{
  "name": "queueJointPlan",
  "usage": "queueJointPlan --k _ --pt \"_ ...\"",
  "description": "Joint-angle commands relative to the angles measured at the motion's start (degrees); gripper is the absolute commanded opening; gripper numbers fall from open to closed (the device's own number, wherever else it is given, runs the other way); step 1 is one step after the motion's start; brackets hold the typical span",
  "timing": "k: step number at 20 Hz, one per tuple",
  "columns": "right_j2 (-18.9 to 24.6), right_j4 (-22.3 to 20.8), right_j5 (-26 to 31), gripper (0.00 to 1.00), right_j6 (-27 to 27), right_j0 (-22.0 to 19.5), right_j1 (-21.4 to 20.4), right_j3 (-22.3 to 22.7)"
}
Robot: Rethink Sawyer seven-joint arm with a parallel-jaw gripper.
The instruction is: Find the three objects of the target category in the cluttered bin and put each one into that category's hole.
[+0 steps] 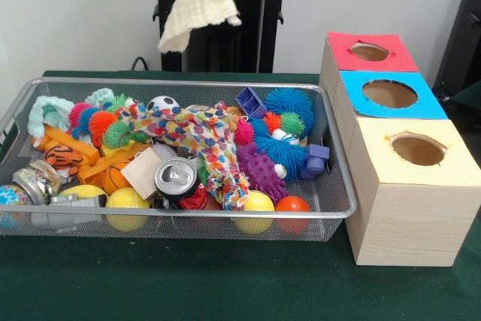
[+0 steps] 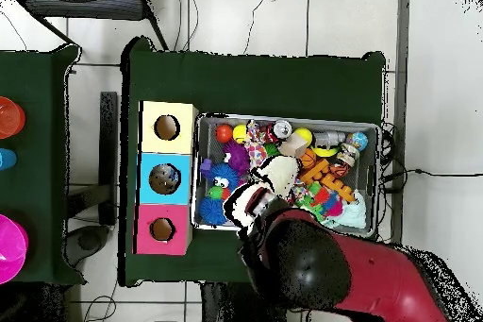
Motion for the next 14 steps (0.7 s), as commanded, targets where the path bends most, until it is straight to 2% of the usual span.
queueJointPlan --k 1,3,7,12,14 --pt "0.7 4.0 4.3 0.0 -4.7 0.7 -0.9 5.6" --pt "1.2 4.9 1.6 0.0 -4.7 1.0 0.4 6.9" --pt "4.0 6.6 -5.0 0.0 -5.5 0.2 5.6 9.3" --pt "7.1 4.9 -13.3 0.0 -4.9 -0.5 14.7 9.7" --pt "7.9 4.1 -15.0 0.0 -4.0 -0.6 16.8 9.7"
